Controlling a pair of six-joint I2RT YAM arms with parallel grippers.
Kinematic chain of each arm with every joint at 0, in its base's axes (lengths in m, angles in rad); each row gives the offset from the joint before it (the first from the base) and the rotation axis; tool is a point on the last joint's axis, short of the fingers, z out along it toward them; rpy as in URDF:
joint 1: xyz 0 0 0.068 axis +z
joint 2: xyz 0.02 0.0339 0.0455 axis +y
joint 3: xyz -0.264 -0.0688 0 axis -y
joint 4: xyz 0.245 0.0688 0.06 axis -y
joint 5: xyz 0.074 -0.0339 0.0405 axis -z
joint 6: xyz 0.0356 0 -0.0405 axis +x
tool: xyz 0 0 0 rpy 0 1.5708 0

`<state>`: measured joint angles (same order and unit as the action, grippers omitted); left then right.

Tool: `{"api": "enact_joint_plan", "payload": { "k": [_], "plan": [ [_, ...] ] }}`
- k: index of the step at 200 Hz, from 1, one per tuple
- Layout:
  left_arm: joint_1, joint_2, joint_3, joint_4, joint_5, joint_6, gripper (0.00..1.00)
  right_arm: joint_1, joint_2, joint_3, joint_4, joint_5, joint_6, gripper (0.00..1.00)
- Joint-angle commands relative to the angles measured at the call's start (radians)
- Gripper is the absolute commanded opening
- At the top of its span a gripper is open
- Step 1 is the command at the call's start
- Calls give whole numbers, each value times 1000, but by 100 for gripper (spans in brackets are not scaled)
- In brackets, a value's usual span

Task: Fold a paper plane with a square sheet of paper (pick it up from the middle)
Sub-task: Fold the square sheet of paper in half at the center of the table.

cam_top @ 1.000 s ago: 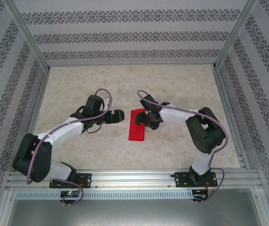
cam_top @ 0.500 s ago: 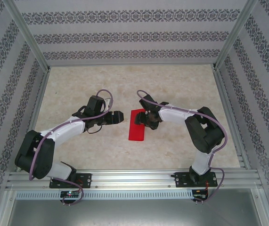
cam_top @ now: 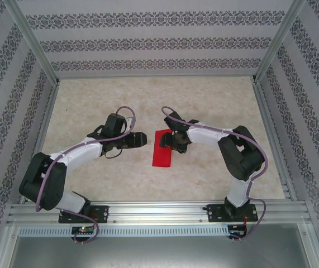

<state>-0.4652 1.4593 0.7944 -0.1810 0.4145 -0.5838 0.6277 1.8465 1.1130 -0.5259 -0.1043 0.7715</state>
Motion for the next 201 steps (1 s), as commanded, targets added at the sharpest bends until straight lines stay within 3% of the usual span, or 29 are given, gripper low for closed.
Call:
{"api": "enact_joint_plan", "payload": {
  "k": [1,29,57,201],
  "plan": [
    [-23,28,38,-12,23,-7,57,9,104,-41,-32,57,5,72],
    [-40,81,64,-14,39,-24,31,10,112,-43,-34,61,6,72],
    [-58,140,81,10,66,-58,0,11,117,-45,-36,66,8,72],
    [-108,335,171,86,135,-150,0,15,142,-35,-44,73,8,72]
  ]
}}
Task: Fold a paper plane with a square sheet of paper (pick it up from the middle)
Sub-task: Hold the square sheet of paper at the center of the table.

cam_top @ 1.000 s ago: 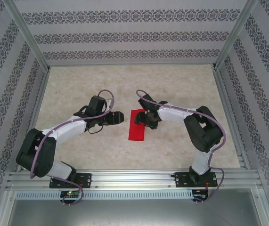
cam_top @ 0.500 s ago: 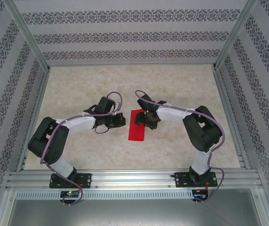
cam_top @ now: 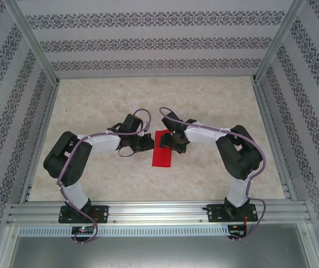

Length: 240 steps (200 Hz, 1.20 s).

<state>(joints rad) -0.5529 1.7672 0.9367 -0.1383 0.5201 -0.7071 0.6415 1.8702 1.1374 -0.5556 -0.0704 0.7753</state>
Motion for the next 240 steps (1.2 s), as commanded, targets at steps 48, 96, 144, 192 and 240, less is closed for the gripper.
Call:
{"api": "enact_joint_plan", "payload": {
  "k": [48,96,144,192,240],
  "plan": [
    [-32,68,53,43,26,-36,0,2,119,-64,-10,39,7,72],
    [-39,92,62,39,8,-33,0,2,121,-65,-11,38,8,72],
    [-51,124,69,2,-37,-15,0,2,122,-63,-11,40,8,72],
    [-60,141,59,-41,-79,3,0,3,100,-46,-14,34,7,72],
    [-61,138,47,-61,-105,25,0,-13,-19,-10,-27,39,-12,75]
  ]
}}
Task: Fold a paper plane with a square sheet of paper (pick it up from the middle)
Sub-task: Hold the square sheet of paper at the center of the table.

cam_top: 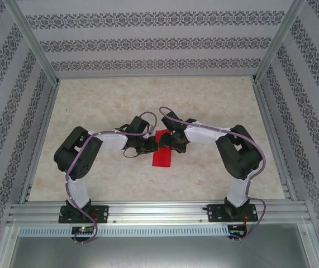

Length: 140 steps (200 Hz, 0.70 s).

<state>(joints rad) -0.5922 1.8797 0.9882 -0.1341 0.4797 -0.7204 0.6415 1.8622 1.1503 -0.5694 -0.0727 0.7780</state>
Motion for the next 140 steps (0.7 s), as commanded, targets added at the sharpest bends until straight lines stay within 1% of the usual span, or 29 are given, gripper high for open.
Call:
{"api": "enact_joint_plan", "payload": {
  "k": [1,28,43,49,55,56,57,71,82,89,106,114,140],
  "plan": [
    [-22,26,-5,-65,-66,39,0,-14,-15,-23,-12,41,-15,75],
    [-21,27,2,-78,-72,52,0,-33,-175,-67,61,24,-15,77],
    [-22,27,4,-81,-73,55,0,-51,-250,-111,141,-34,-7,77],
    [-21,27,5,-82,-73,57,0,-57,-274,-130,183,-74,-2,75],
    [-21,27,6,-83,-72,58,0,-63,-288,-153,224,-116,8,69],
    [-21,28,7,-83,-73,58,0,-65,-293,-159,240,-129,10,67],
    [-21,28,7,-82,-72,58,0,-65,-293,-159,240,-129,10,67],
    [-22,29,6,-84,-73,59,0,-65,-302,-191,323,-212,34,46],
    [-21,28,4,-84,-74,61,0,-61,-294,-205,363,-248,50,33],
    [-22,30,3,-84,-75,61,0,-60,-284,-209,375,-259,54,26],
    [-23,34,3,-82,-70,59,0,-60,-261,-226,389,-268,63,15],
    [-22,33,3,-82,-70,60,0,-62,-246,-237,405,-278,69,11],
    [-22,33,3,-86,-72,63,0,-65,-199,-261,459,-310,83,7]
  ]
}}
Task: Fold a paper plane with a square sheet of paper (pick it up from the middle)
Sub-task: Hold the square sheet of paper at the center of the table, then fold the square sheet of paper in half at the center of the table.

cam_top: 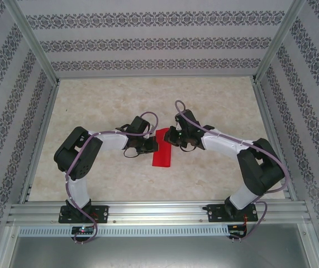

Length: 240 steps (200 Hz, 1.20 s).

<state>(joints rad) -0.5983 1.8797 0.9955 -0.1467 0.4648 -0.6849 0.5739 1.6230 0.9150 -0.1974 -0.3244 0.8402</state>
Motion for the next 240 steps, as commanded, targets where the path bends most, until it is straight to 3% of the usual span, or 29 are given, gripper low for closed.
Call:
{"api": "enact_joint_plan", "payload": {
  "k": [1,60,161,240],
  "plan": [
    [-16,33,-4,-73,-57,28,0,3,42,-26,89,-59,20,7],
    [-15,35,-5,-79,-56,34,0,-9,86,-84,122,-64,10,4],
    [-15,49,-12,-83,-52,38,0,-31,151,-208,252,-104,-18,10],
    [-16,48,-15,-81,-46,43,0,-22,-51,-171,150,-126,-59,13]
  ]
}}
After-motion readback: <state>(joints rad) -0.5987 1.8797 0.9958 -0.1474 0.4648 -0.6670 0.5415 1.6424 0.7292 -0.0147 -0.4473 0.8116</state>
